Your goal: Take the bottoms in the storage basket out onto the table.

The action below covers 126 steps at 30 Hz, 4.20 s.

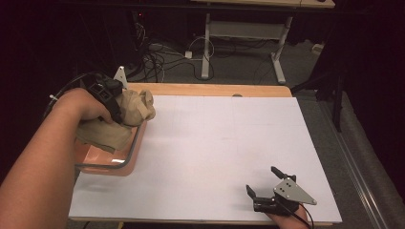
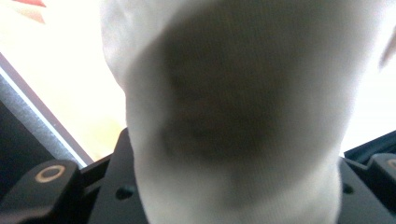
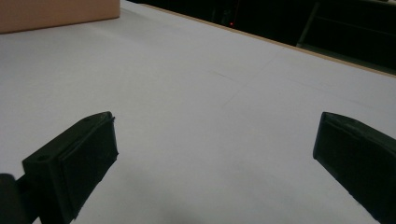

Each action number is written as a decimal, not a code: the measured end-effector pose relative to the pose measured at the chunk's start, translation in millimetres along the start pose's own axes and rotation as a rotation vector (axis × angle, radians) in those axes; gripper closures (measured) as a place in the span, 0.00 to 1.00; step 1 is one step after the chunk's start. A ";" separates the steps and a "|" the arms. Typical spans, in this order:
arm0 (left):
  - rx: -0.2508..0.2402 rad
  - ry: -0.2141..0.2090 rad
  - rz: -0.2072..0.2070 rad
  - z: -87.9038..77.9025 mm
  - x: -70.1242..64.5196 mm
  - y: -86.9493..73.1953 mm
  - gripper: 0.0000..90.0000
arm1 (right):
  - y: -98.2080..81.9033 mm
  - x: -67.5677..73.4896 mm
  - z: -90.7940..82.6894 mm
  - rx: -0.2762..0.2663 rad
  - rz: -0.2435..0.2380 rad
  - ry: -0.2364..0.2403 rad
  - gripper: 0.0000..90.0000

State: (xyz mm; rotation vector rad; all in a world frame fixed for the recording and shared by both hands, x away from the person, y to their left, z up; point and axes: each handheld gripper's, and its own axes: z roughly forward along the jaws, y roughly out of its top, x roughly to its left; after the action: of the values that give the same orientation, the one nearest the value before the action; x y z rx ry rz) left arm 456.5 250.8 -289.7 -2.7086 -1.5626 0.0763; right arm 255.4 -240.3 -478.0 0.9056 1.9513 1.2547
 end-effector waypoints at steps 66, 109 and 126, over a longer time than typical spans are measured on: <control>-0.054 0.013 0.306 20.0 -148.7 95.4 0.68 | 2.3 0.7 2.8 -0.010 -0.008 0.021 0.00; -0.337 -0.105 0.268 108.5 -154.1 136.2 0.64 | 1.6 -3.3 3.1 -0.007 -0.010 0.013 0.00; -0.591 -0.141 0.235 163.4 -129.5 122.7 0.39 | 0.9 -0.6 7.1 -0.001 -0.015 0.019 0.00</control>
State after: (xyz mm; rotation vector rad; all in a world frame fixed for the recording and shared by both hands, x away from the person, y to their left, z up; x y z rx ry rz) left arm 489.9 75.1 -452.7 -3.4009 -1.4748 -0.2364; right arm 261.6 -237.0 -479.5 0.8799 1.9691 1.2598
